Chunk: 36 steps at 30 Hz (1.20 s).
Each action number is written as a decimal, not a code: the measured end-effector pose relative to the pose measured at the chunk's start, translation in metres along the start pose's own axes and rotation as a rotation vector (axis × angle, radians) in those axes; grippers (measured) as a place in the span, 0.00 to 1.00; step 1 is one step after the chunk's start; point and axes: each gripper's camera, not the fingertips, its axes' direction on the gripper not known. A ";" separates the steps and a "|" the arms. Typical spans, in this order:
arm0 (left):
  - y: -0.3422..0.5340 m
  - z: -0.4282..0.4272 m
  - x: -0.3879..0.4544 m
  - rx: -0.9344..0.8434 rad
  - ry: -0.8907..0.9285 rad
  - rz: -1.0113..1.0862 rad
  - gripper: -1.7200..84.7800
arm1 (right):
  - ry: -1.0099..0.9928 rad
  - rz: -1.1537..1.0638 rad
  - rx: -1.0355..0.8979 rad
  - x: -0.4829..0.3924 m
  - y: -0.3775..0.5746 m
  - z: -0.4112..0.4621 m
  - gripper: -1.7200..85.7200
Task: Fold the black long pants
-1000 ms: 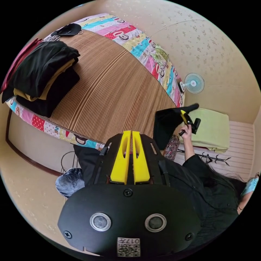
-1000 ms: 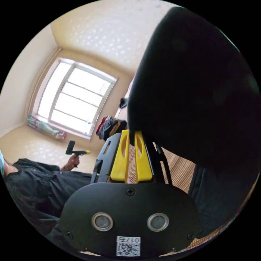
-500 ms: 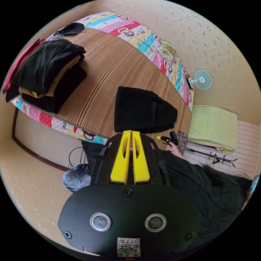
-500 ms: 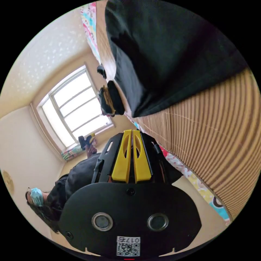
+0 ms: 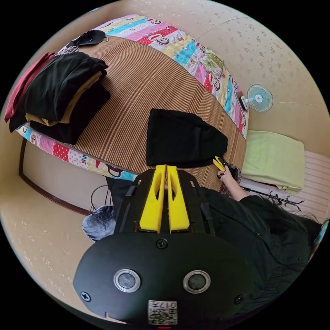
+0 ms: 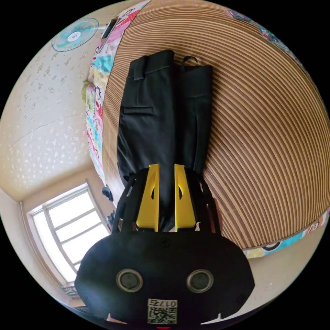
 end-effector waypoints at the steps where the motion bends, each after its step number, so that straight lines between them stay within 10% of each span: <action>1: 0.000 0.003 0.003 -0.003 -0.008 -0.003 0.01 | -0.046 0.001 -0.013 0.001 0.000 0.016 0.11; 28: -0.056 0.114 0.086 -0.011 -0.006 0.024 0.01 | -0.298 0.052 -0.108 0.164 -0.064 0.149 0.12; 36: -0.063 0.122 0.120 0.015 -0.068 0.126 0.01 | -1.059 -0.006 -0.284 0.214 -0.080 0.219 0.13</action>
